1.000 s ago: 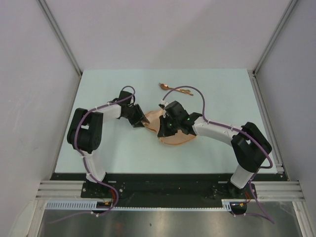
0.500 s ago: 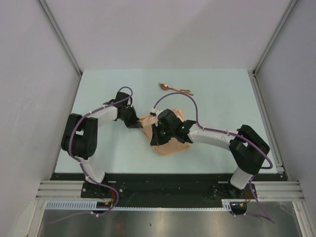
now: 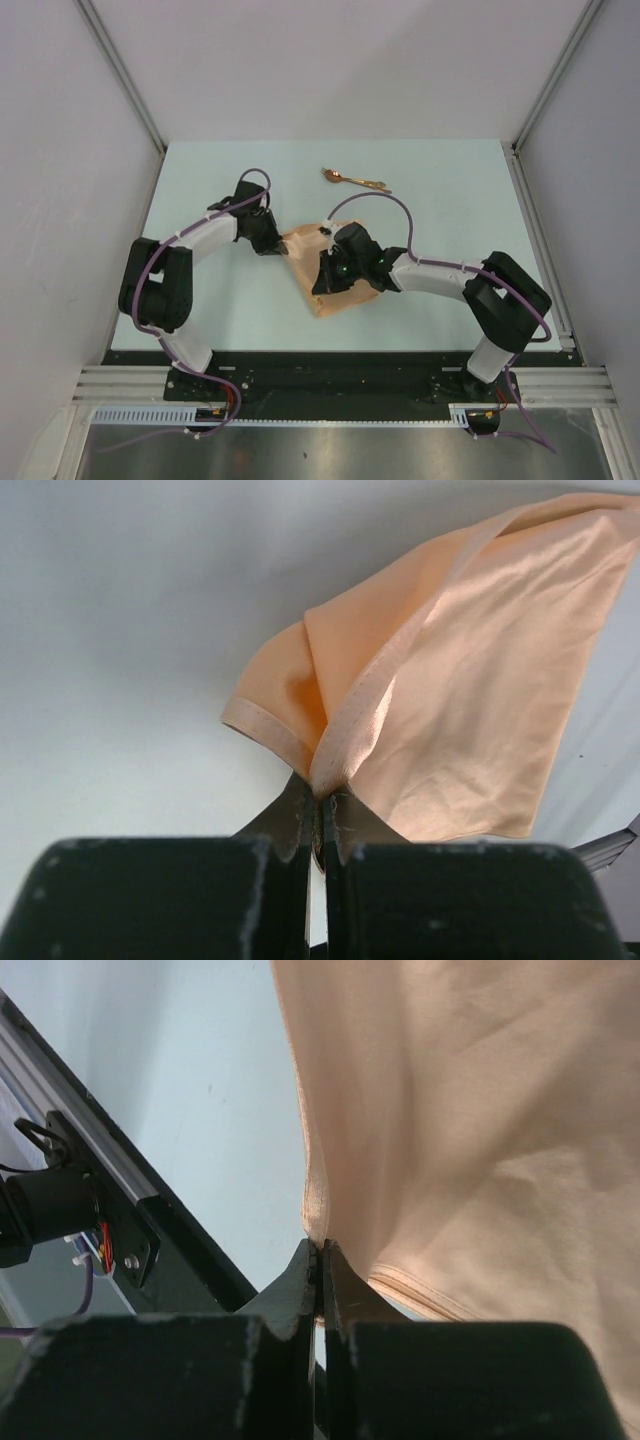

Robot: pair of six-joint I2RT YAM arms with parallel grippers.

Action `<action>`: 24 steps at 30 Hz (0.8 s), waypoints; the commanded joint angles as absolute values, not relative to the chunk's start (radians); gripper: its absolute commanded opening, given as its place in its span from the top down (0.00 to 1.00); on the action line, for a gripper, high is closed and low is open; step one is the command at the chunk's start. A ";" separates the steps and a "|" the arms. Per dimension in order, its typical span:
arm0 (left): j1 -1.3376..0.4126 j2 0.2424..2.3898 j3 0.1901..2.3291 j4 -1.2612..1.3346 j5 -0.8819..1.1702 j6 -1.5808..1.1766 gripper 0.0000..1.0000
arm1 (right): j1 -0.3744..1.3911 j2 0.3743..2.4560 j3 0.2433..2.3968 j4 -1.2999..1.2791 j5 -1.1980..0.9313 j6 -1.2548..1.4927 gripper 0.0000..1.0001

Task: Fold the napkin into a case and place the utensils inside
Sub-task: Pick up the lower triangle-folded napkin from the center of the board, then fold the lower triangle-folded napkin at the center of the board.

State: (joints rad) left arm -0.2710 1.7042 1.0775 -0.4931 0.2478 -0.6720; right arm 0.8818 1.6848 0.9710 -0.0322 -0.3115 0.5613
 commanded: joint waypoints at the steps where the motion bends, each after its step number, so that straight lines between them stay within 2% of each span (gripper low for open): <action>1: -0.276 1.706 1.154 -0.453 0.213 -0.672 1.00 | 0.848 1.614 0.968 -0.044 -0.345 0.548 1.00; 24: -0.314 1.752 1.262 -0.440 0.259 -0.637 1.00 | 0.773 1.543 0.809 0.020 -0.397 0.584 1.00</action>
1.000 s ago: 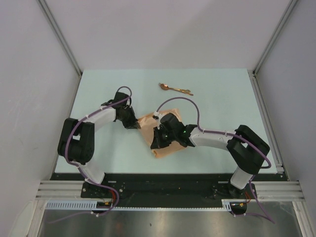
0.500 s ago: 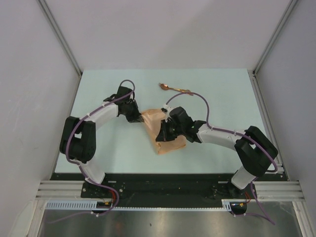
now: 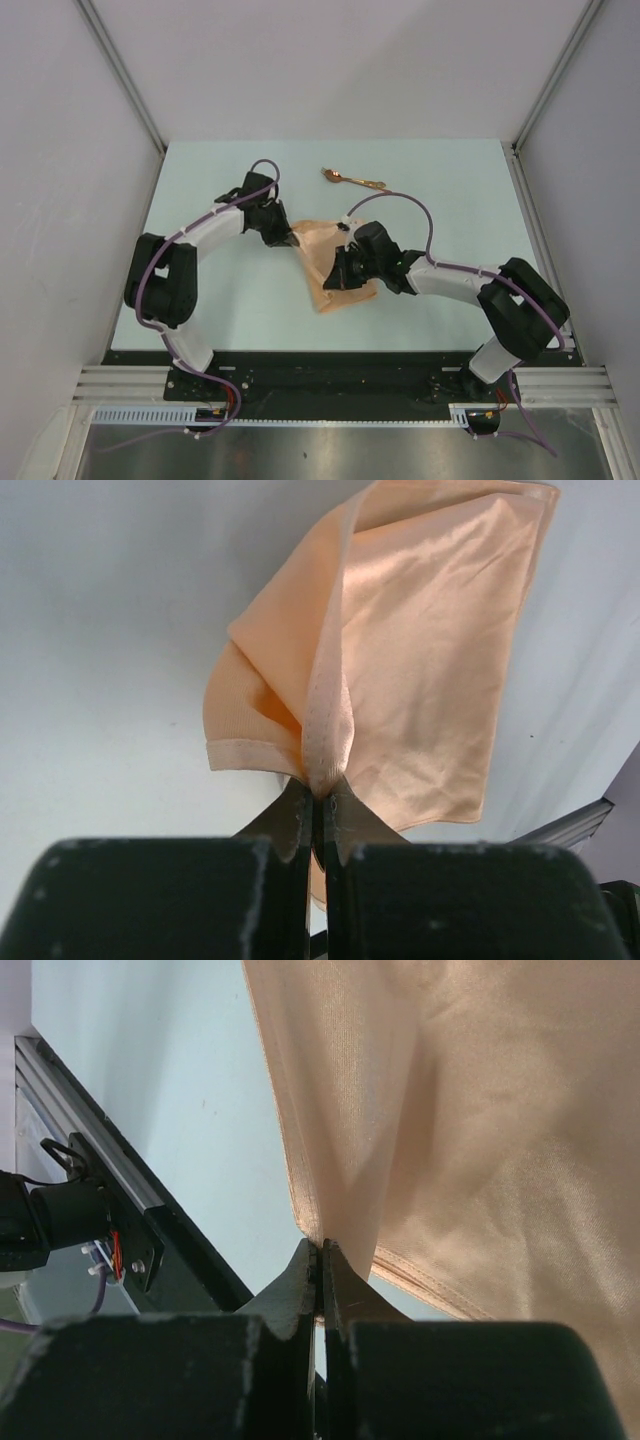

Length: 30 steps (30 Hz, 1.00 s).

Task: Fold the napkin into a case and place the utensils inside
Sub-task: Fold the lower triangle-folded napkin at the center of the board.

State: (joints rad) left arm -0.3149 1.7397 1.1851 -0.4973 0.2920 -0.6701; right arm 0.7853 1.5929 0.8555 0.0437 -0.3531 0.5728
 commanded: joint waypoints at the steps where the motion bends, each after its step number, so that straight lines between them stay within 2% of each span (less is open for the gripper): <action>1: -0.321 1.758 1.276 -0.439 0.264 -0.641 1.00 | 0.767 1.536 0.798 0.024 -0.397 0.584 1.00; 16: -0.429 2.003 1.549 -0.459 0.311 -0.676 0.99 | 0.586 1.462 0.657 -0.043 -0.394 0.520 1.00; 27: -0.460 2.140 1.663 -0.445 0.342 -0.715 0.96 | 0.571 1.522 0.635 -0.014 -0.400 0.509 1.00; 30: -0.460 2.154 1.664 -0.422 0.342 -0.730 0.92 | 0.554 1.531 0.630 -0.012 -0.406 0.509 1.00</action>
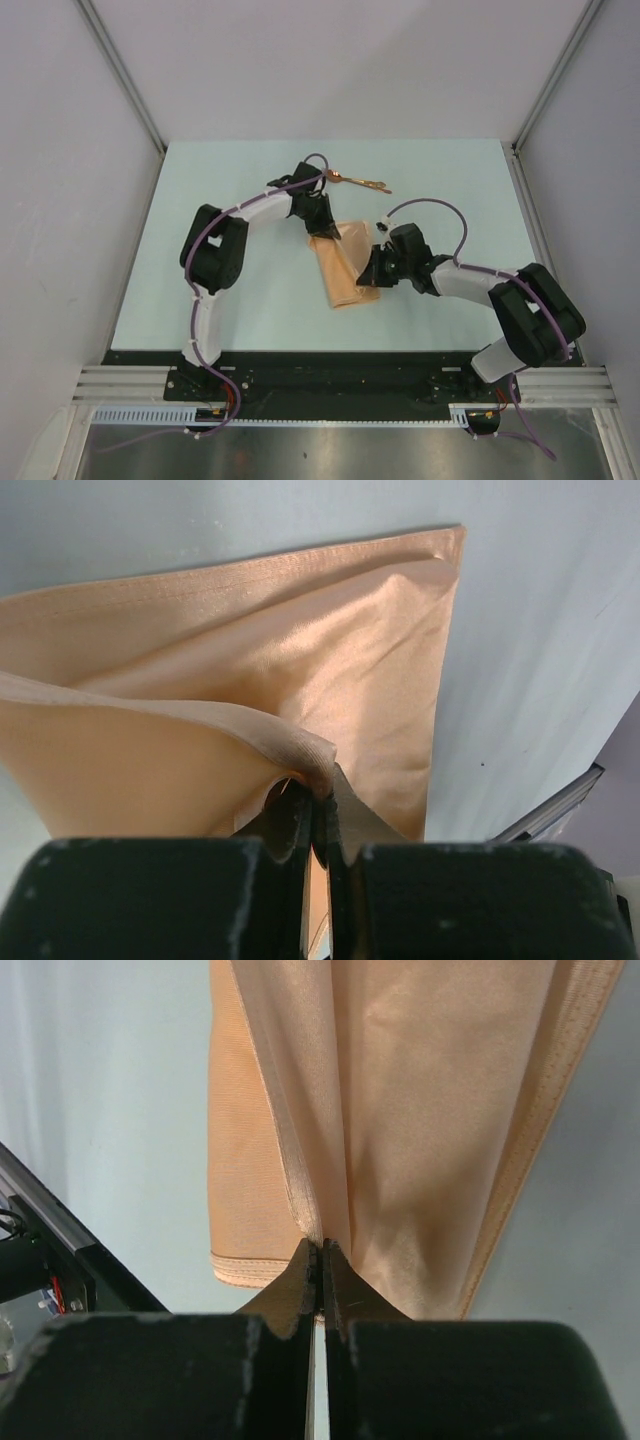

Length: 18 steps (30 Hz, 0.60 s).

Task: Fold the napkin into a case and place the utensils inside
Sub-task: Fold the lower triangle-folded napkin at the center of the board.

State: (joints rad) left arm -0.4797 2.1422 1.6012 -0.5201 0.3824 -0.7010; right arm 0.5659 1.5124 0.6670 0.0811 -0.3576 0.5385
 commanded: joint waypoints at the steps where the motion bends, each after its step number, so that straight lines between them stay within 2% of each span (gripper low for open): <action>1: -0.460 2.157 1.664 -0.411 0.342 -0.733 0.92 | 0.551 1.532 0.629 -0.011 -0.410 0.508 1.00; 4: -0.469 2.166 1.663 -0.382 0.351 -0.745 0.80 | 0.543 1.540 0.623 -0.012 -0.413 0.506 1.00; 7: -0.476 2.161 1.664 -0.367 0.377 -0.753 0.60 | 0.542 1.554 0.618 -0.014 -0.416 0.499 1.00; 8: -0.476 2.155 1.664 -0.362 0.383 -0.758 0.50 | 0.541 1.557 0.617 -0.017 -0.414 0.497 1.00; 9: -0.477 2.137 1.664 -0.362 0.391 -0.759 0.46 | 0.537 1.560 0.614 -0.018 -0.411 0.495 1.00; 14: -0.476 2.063 1.687 -0.385 0.419 -0.740 0.36 | 0.520 1.555 0.588 -0.011 -0.400 0.509 0.97; 18: -0.471 1.996 1.697 -0.452 0.373 -0.675 0.35 | 0.511 1.548 0.583 -0.011 -0.405 0.512 0.93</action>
State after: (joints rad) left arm -0.4812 2.1391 1.6325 -0.4324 0.4026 -0.7456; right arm 0.5205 1.5494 0.6144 0.0513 -0.4061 0.5236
